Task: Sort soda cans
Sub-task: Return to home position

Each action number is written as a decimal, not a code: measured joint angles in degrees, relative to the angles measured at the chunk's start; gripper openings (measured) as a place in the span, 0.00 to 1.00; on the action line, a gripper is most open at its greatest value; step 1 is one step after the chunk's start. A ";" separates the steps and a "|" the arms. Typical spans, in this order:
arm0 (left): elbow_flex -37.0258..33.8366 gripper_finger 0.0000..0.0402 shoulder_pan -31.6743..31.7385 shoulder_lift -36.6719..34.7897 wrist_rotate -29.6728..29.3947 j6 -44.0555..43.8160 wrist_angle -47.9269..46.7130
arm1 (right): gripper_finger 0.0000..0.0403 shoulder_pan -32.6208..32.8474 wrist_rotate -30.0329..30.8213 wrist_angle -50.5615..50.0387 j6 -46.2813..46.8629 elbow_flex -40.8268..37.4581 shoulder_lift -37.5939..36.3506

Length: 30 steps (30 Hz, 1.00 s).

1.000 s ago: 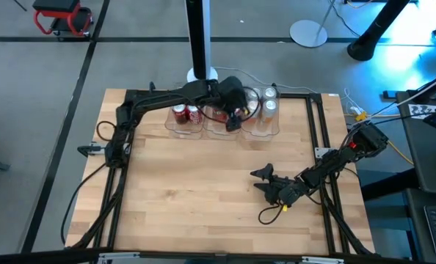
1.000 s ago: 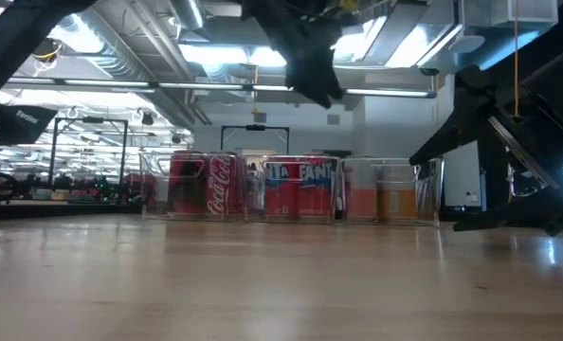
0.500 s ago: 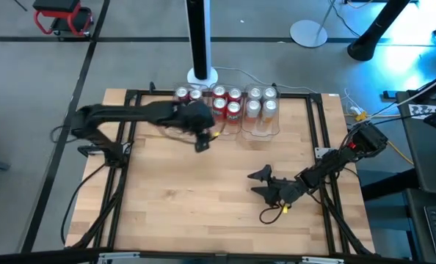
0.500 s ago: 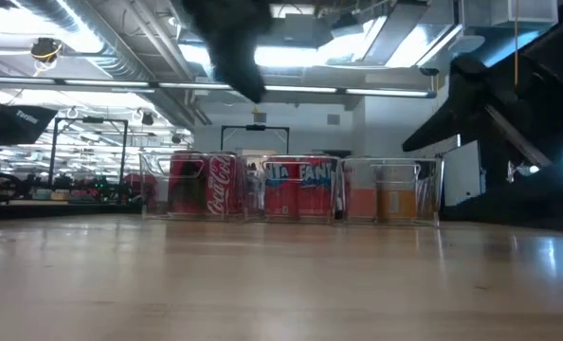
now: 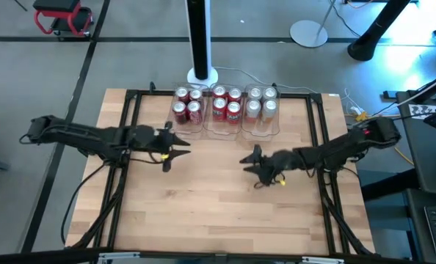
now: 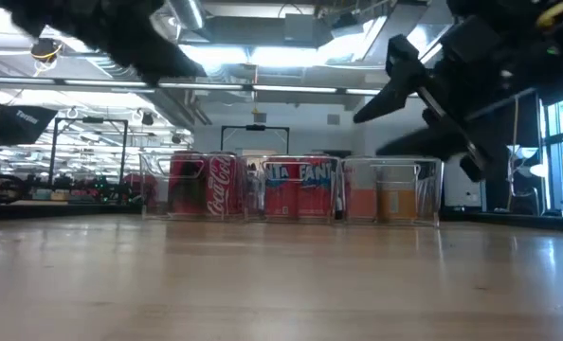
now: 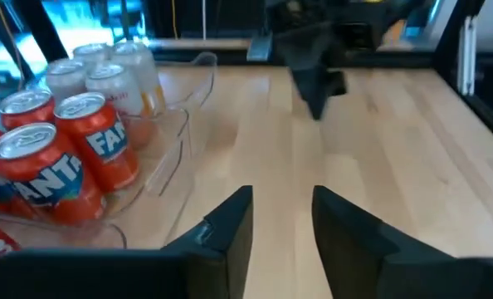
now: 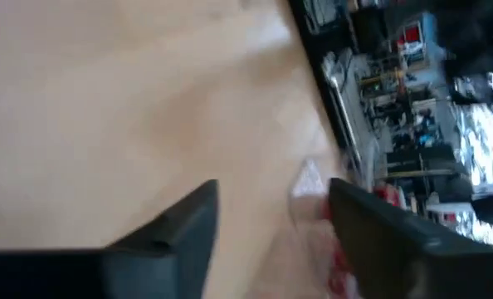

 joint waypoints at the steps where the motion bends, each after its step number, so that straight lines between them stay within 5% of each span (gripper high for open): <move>1: -2.53 0.28 -0.18 -1.39 0.00 0.24 2.93 | 0.53 -1.62 -1.39 -1.95 -0.63 0.02 -1.96; 10: -17.57 0.14 -0.23 -9.61 0.00 3.19 25.26 | 0.03 -8.54 -3.85 -8.96 -5.31 -5.36 -21.52; 21: -26.86 0.07 -0.18 -21.12 -0.27 2.80 27.62 | 0.05 -8.43 -0.87 -4.37 -2.95 -21.48 -46.55; 30: -29.66 0.07 -0.16 -31.07 -3.20 1.68 19.76 | 0.02 -8.41 1.01 -16.97 -4.03 -24.33 -65.24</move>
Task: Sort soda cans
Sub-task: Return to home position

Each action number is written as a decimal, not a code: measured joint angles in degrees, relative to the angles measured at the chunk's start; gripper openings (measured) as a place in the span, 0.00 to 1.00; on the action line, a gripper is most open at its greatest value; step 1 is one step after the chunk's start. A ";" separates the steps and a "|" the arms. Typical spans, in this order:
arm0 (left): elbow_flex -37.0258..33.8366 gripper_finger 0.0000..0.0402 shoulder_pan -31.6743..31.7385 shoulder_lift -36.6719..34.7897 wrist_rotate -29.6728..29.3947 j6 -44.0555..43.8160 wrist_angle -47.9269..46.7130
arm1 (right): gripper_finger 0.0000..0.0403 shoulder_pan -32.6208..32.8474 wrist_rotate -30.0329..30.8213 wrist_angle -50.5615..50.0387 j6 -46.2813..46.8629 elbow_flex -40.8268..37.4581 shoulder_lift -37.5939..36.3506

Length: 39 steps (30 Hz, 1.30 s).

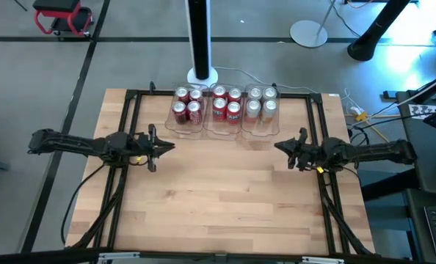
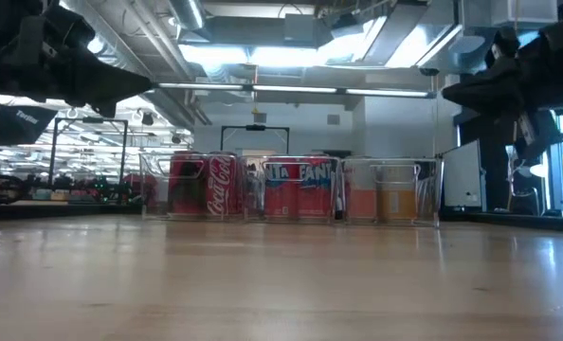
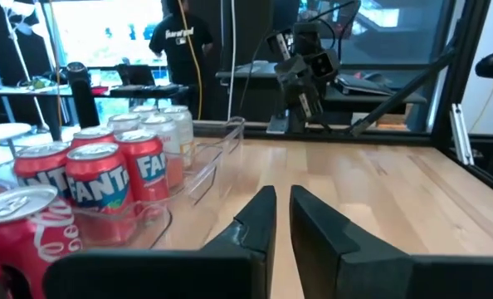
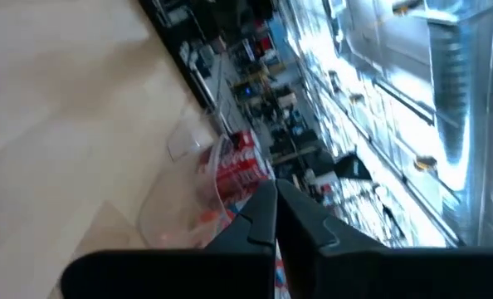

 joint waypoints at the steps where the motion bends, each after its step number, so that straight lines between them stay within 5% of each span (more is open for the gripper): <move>1: 0.00 0.07 0.00 -0.97 -0.13 -0.10 -1.11 | 0.02 0.00 -1.09 -1.86 -0.59 0.00 -1.98; 8: 0.00 0.05 0.00 -8.23 -0.23 -0.40 -9.24 | 0.01 0.02 -3.33 -11.09 -1.51 -0.03 -14.01; 18: 0.00 0.05 0.07 -19.42 0.02 -0.35 -16.88 | 0.02 0.02 -1.84 -11.45 -1.92 -0.07 -13.53; 39: 0.00 0.05 0.48 -18.51 -0.40 0.76 -16.89 | 0.02 0.02 -1.87 -10.97 -1.92 -0.13 -12.61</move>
